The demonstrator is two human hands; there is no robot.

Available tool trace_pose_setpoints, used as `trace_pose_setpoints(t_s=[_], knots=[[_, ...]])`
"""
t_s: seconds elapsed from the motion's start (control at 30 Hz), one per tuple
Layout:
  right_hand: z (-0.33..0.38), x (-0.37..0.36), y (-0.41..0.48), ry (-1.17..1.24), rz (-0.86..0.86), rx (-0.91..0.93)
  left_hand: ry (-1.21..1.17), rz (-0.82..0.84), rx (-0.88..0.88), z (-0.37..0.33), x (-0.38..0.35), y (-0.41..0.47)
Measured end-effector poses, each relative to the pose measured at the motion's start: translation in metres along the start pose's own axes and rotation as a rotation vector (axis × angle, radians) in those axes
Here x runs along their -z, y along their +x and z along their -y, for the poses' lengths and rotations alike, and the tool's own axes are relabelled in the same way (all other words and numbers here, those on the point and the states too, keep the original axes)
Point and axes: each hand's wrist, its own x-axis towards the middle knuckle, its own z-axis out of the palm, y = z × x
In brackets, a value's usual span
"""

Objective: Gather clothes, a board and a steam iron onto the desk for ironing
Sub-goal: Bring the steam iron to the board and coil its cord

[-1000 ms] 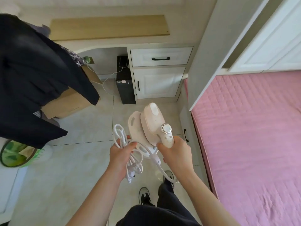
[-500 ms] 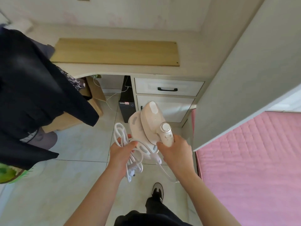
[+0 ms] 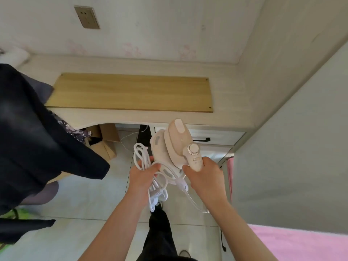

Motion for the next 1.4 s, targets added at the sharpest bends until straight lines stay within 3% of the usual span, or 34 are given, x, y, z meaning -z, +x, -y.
trace_pose_setpoints(t_s=[0.5,1.03,1.4], knots=[[0.106,-0.029,0.167,0.127,-0.140,-0.111,0.146,0.090,0.044,-0.140,-0.061,0.170],[0.095,0.016,0.301,0.128,-0.170,-0.198,0.138,0.068,0.205,-0.156,-0.180,0.255],[0.089,0.027,0.341,0.114,-0.125,-0.210,0.180,0.065,0.225,-0.158,-0.211,0.285]])
